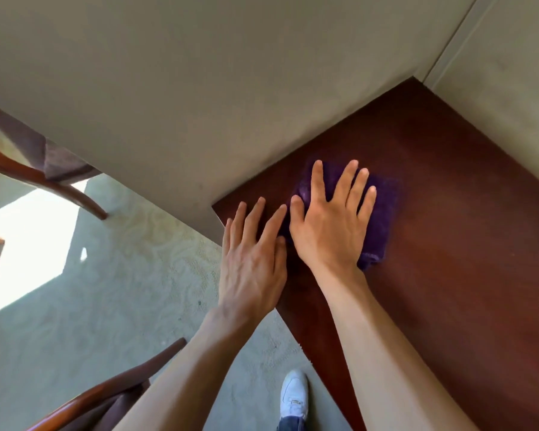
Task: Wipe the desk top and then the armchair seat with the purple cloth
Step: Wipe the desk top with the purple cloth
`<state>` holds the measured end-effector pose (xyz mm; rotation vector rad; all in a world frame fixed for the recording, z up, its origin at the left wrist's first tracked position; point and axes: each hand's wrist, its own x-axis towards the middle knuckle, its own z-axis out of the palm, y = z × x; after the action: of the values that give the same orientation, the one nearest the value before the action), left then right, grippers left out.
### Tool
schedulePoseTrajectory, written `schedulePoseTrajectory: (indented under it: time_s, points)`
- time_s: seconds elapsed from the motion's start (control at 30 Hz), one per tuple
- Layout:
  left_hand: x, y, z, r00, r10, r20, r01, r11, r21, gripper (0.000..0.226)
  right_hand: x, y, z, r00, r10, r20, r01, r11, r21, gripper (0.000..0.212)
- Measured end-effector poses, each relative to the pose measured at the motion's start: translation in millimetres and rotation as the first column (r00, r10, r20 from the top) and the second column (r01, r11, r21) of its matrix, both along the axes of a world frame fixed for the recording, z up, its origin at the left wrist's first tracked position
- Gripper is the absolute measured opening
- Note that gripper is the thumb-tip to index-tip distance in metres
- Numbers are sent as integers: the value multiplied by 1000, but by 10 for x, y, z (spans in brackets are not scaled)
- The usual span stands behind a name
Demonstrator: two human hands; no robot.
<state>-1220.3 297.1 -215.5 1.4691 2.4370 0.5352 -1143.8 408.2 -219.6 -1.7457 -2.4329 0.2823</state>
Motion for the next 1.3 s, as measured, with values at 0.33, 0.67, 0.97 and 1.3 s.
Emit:
schedulePoseTrajectory:
  time_s: [0.33, 0.67, 0.97, 1.3]
  points:
    - [817, -107, -95, 989, -133, -66, 128, 989, -73, 57, 945, -171, 28, 996, 83, 30, -84, 996, 19, 69]
    - [1419, -266, -122, 958, -230, -172, 202, 966, -163, 57, 3049, -808, 13, 991, -71, 116, 65, 996, 55, 71]
    - [1522, -239, -15, 959, -208, -193, 170, 965, -198, 62, 4759, -1851, 67, 921, -360, 149, 367, 930, -22, 71]
    - [1533, -236, -25, 956, -196, -217, 159, 971, -180, 59, 4182, -2314, 84, 677, -730, 94, 736, 674, -66, 68]
